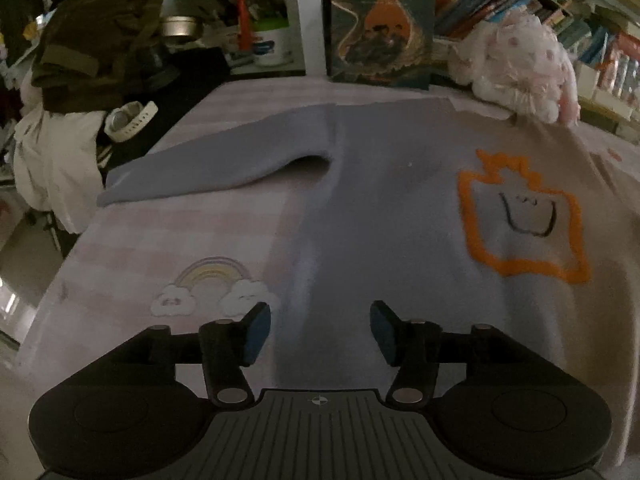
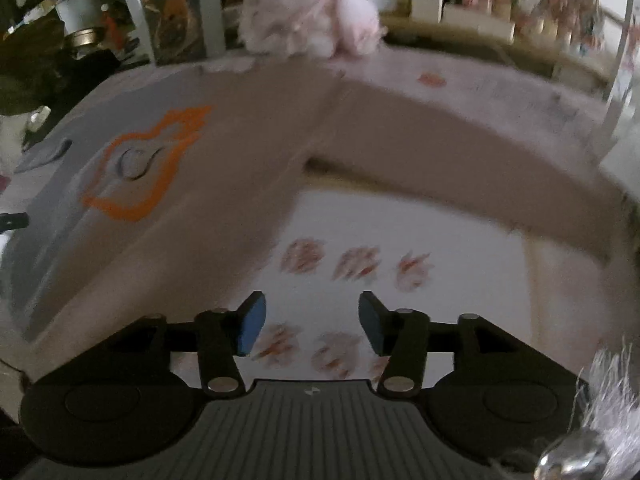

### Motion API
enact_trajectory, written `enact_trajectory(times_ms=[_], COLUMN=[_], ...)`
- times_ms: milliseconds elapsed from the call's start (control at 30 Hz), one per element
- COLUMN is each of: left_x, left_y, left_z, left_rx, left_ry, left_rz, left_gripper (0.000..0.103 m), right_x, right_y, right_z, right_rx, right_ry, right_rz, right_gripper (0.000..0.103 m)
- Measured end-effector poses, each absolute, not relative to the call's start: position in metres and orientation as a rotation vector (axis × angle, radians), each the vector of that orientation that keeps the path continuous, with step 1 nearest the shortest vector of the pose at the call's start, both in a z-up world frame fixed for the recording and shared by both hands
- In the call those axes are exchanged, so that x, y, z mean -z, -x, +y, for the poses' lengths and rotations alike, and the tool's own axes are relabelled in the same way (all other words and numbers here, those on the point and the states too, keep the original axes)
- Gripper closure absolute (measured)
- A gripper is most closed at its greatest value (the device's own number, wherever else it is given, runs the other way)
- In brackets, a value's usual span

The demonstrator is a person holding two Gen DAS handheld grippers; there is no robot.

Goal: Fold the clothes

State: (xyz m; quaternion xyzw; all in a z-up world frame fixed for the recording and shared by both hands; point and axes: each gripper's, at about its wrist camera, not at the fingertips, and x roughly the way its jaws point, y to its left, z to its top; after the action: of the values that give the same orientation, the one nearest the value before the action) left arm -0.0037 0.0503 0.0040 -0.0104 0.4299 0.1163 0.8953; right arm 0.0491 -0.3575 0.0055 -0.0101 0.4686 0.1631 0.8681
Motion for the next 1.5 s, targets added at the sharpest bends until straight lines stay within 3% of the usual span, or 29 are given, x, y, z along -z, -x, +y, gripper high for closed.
enact_trajectory(times_ms=[333,500,567,600,633,667,733,867,1033,1067,1100,1133,1167,1233,1333,1400,1467,1500], left_x=[0.007,0.013,0.016,0.016,0.016,0.016,0.015,0.016,0.011,0.01,0.007,0.005,0.005,0.007,0.011,0.014,0.016,0.016], left_y=[0.021,0.028,0.029,0.03,0.031,0.032,0.033,0.033,0.03,0.03,0.031,0.032,0.032,0.03,0.029,0.031,0.032,0.031], left_z=[0.08,0.091,0.094,0.094,0.095,0.096,0.097,0.089,0.092,0.095,0.099,0.103,0.107,0.113,0.118,0.118,0.114,0.11], left_rx=[-0.122,-0.102,-0.084,-0.073,-0.061,-0.043,-0.013,0.018,0.022,0.014,0.01,0.005,-0.005,-0.024,-0.048,-0.044,-0.027,-0.002], left_ry=[0.049,0.101,0.1,0.092,0.087,0.09,0.106,0.09,0.074,0.071,0.071,0.072,0.078,0.093,0.137,0.173,0.186,0.188], left_rz=[0.898,0.89,0.894,0.886,0.88,0.877,0.876,0.871,0.882,0.878,0.865,0.855,0.853,0.869,0.886,0.885,0.877,0.878], left_gripper=[0.042,0.043,0.046,0.052,0.059,0.068,0.074,0.081,0.078,0.077,0.076,0.072,0.066,0.064,0.064,0.066,0.071,0.081], right_x=[0.001,0.002,0.002,0.002,0.003,0.003,0.003,0.006,-0.002,-0.004,-0.007,-0.009,-0.01,-0.009,-0.001,0.003,0.003,0.003], right_y=[0.0,0.022,0.029,0.031,0.033,0.034,0.037,0.038,0.043,0.044,0.045,0.046,0.046,0.043,0.038,0.036,0.034,0.034], right_z=[-0.314,-0.297,-0.29,-0.287,-0.284,-0.281,-0.277,-0.287,-0.314,-0.314,-0.312,-0.308,-0.302,-0.288,-0.272,-0.264,-0.26,-0.26], right_rx=[-0.253,-0.17,-0.151,-0.148,-0.146,-0.144,-0.113,0.014,-0.01,-0.037,-0.059,-0.074,-0.088,-0.104,-0.097,-0.1,-0.115,-0.116], right_ry=[-0.136,-0.155,-0.163,-0.166,-0.166,-0.167,-0.133,-0.072,-0.255,-0.288,-0.304,-0.306,-0.304,-0.283,-0.234,-0.184,-0.14,-0.127], right_rz=[1.042,1.02,1.017,1.016,1.014,1.012,0.992,0.964,0.975,0.968,0.96,0.951,0.947,0.963,1.004,0.999,0.997,0.992], right_gripper=[0.054,0.07,0.079,0.091,0.096,0.1,0.103,0.103,0.099,0.09,0.069,0.059,0.056,0.057,0.066,0.082,0.093,0.096])
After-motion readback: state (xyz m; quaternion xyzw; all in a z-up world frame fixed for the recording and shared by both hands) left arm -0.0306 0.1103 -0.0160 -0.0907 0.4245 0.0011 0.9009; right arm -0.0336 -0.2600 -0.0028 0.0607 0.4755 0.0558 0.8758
